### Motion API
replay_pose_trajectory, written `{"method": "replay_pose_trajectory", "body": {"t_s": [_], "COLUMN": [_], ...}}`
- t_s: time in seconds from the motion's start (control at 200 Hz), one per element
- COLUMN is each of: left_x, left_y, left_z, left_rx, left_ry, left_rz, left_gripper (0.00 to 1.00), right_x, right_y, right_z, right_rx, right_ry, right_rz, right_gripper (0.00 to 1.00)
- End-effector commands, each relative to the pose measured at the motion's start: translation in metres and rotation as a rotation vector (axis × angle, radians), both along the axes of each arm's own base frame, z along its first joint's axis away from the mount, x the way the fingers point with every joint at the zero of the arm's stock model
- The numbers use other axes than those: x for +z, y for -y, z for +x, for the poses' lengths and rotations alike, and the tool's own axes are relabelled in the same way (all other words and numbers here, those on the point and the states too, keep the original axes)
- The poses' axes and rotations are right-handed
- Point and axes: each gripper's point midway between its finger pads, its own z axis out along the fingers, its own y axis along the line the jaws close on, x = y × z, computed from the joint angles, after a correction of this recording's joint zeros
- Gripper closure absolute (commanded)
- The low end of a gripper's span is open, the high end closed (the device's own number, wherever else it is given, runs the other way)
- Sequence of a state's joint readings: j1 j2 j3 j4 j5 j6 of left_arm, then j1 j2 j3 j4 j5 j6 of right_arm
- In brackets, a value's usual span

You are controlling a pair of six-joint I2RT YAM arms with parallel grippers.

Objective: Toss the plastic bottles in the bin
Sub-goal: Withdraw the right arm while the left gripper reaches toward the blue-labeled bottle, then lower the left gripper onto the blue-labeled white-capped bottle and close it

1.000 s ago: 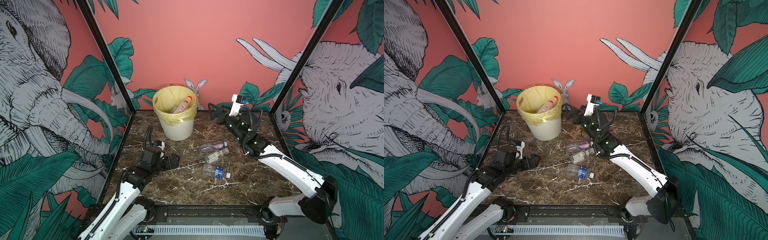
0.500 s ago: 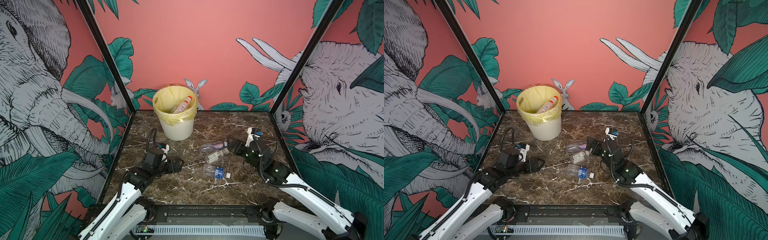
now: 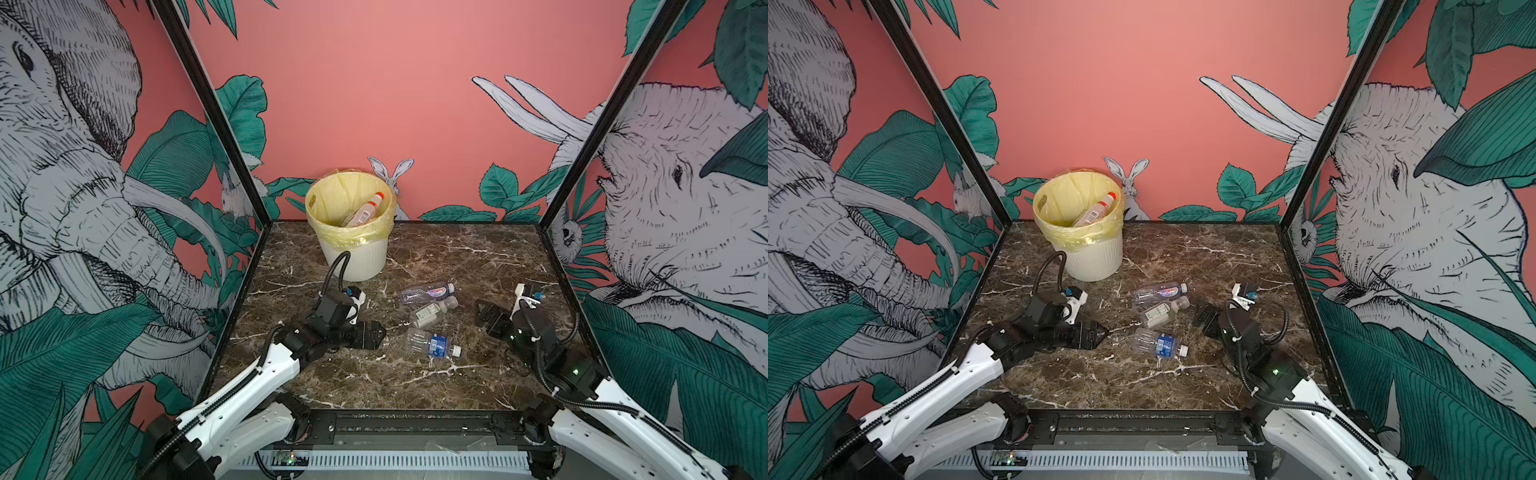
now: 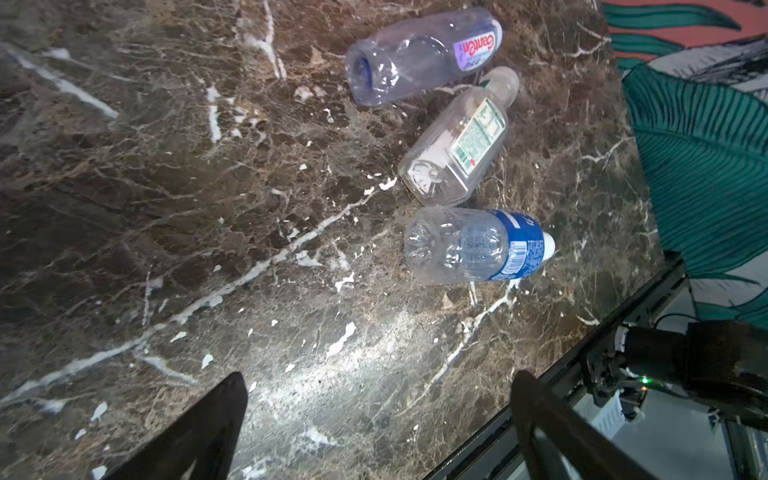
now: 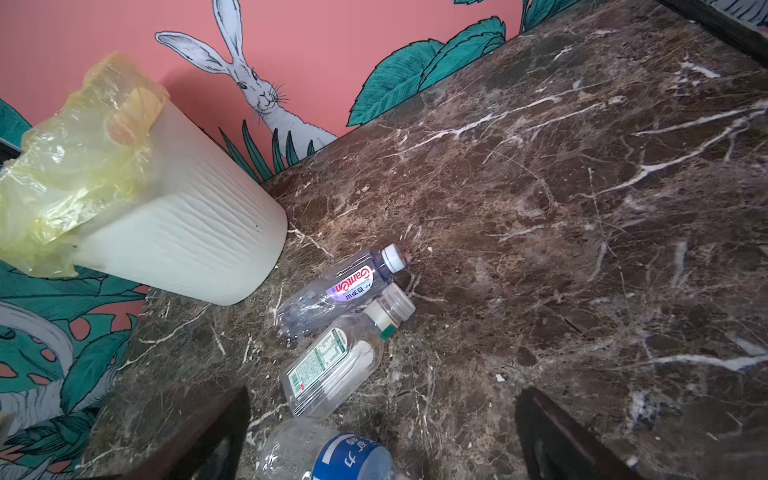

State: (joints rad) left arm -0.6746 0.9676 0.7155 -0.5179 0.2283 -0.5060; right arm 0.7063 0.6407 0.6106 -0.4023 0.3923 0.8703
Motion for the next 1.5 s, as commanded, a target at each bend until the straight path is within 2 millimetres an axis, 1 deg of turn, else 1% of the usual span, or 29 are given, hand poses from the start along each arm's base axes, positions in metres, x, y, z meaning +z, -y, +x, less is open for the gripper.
{"method": "replay_pose_trajectory", "body": {"t_s": [0.0, 0.085, 0.145, 0.265, 0.395, 0.505, 0.6, 0.65, 0.725, 0.795, 0.955, 1.02, 1.085, 1.15, 1.24, 1.355, 1.495], "left_x": [0.014, 0.013, 0.013, 0.021, 0.031, 0.037, 0.041, 0.043, 0.043, 0.038, 0.015, 0.011, 0.008, 0.004, -0.007, -0.019, -0.030], "left_y": [0.019, 0.030, 0.037, 0.056, 0.075, 0.084, 0.092, 0.099, 0.114, 0.127, 0.150, 0.159, 0.166, 0.169, 0.169, 0.170, 0.175], "left_z": [-0.001, -0.004, -0.005, -0.008, -0.010, -0.010, -0.007, -0.007, -0.014, -0.018, -0.020, -0.023, -0.022, -0.020, -0.015, -0.010, -0.006], "left_rx": [-0.112, -0.175, -0.216, -0.317, -0.427, -0.502, -0.530, -0.548, -0.599, -0.635, -0.687, -0.706, -0.705, -0.713, -0.720, -0.722, -0.717], "left_ry": [0.061, 0.070, 0.086, 0.143, 0.197, 0.242, 0.255, 0.267, 0.293, 0.301, 0.284, 0.277, 0.277, 0.280, 0.273, 0.265, 0.258], "left_rz": [0.011, 0.040, 0.060, 0.061, 0.020, 0.033, 0.030, 0.018, 0.010, 0.029, 0.125, 0.113, 0.102, 0.115, 0.165, 0.207, 0.218], "left_gripper": [0.01, 0.00, 0.00, 0.01, 0.01, 0.00, 0.00, 0.01, 0.01, 0.01, 0.01, 0.01, 0.01, 0.01, 0.01, 0.01, 0.01], "right_x": [-0.011, -0.015, -0.015, -0.014, -0.013, -0.011, -0.010, -0.010, -0.009, -0.009, -0.004, -0.003, -0.003, -0.001, -0.003, -0.001, -0.005], "right_y": [0.004, 0.001, 0.000, -0.002, 0.002, 0.004, 0.008, 0.009, 0.011, 0.014, 0.015, 0.016, 0.016, 0.017, 0.021, 0.021, 0.028], "right_z": [0.003, 0.005, 0.007, 0.008, 0.007, 0.004, 0.002, 0.001, 0.000, 0.000, -0.001, -0.001, -0.002, -0.002, -0.003, -0.005, -0.007], "right_rx": [-0.036, -0.032, -0.032, -0.025, -0.038, -0.034, -0.050, -0.051, -0.051, -0.065, -0.060, -0.060, -0.061, -0.059, -0.076, -0.067, -0.096], "right_ry": [-0.012, -0.023, -0.023, -0.024, -0.017, -0.013, -0.007, -0.005, 0.000, 0.007, 0.018, 0.023, 0.024, 0.031, 0.036, 0.045, 0.045], "right_rz": [-0.012, -0.018, -0.024, -0.025, -0.027, -0.024, -0.025, -0.020, -0.017, -0.021, -0.022, -0.028, -0.025, -0.027, -0.025, -0.015, -0.023], "right_gripper": [0.01, 0.01, 0.01, 0.01, 0.01, 0.01, 0.01, 0.01, 0.01, 0.01, 0.01, 0.01, 0.01, 0.01, 0.01, 0.01, 0.01]}}
